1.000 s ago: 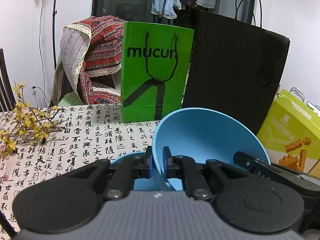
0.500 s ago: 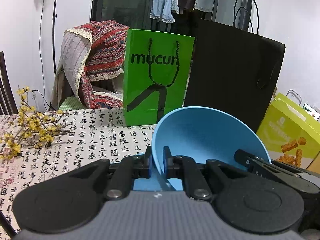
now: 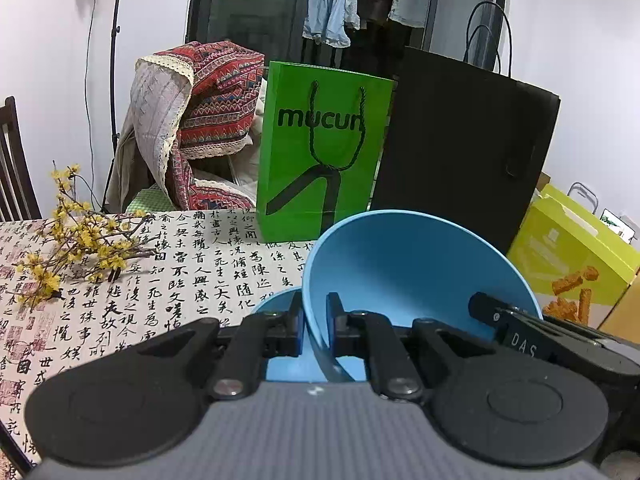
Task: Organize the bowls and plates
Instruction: 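Lift the top blue bowl with both grippers off the two bowls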
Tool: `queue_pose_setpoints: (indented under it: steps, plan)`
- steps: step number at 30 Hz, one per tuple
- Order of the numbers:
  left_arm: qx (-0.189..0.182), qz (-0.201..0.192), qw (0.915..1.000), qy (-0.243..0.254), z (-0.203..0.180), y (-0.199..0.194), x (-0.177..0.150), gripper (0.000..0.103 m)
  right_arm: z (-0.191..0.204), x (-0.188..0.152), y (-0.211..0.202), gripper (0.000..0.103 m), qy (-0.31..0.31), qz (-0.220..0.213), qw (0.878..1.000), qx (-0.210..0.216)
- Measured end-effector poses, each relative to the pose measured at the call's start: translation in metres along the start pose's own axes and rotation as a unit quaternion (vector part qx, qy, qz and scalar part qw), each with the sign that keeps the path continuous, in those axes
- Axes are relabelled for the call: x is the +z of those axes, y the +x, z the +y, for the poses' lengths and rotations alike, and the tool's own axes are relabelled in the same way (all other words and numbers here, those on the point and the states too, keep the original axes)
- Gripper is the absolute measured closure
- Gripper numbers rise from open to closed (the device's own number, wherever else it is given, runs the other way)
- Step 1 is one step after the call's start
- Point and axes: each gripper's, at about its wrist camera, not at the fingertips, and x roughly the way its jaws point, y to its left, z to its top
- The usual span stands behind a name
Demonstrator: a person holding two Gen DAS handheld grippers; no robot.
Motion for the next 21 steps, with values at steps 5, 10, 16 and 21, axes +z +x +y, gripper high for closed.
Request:
queue_pose_setpoints:
  steps: [5,10,16,21]
  plan:
    - [-0.004,-0.002,1.0000,0.000,0.004,-0.013,-0.005,0.092,0.005,-0.004,-0.015,0.095,0.001,-0.005,1.000,0.000]
    - [-0.010,-0.008,0.9999,-0.004,0.010,-0.029,-0.008,0.092,0.011,-0.006,-0.031,0.095,-0.002,-0.012,1.000,0.000]
    - [-0.012,-0.014,0.9998,-0.005,0.016,-0.045,-0.012,0.092,0.019,-0.012,-0.048,0.095,-0.004,-0.019,1.000,-0.001]
    - [-0.012,-0.014,0.9998,-0.003,0.020,-0.058,-0.016,0.092,0.027,-0.017,-0.060,0.095,-0.005,-0.023,1.000,-0.002]
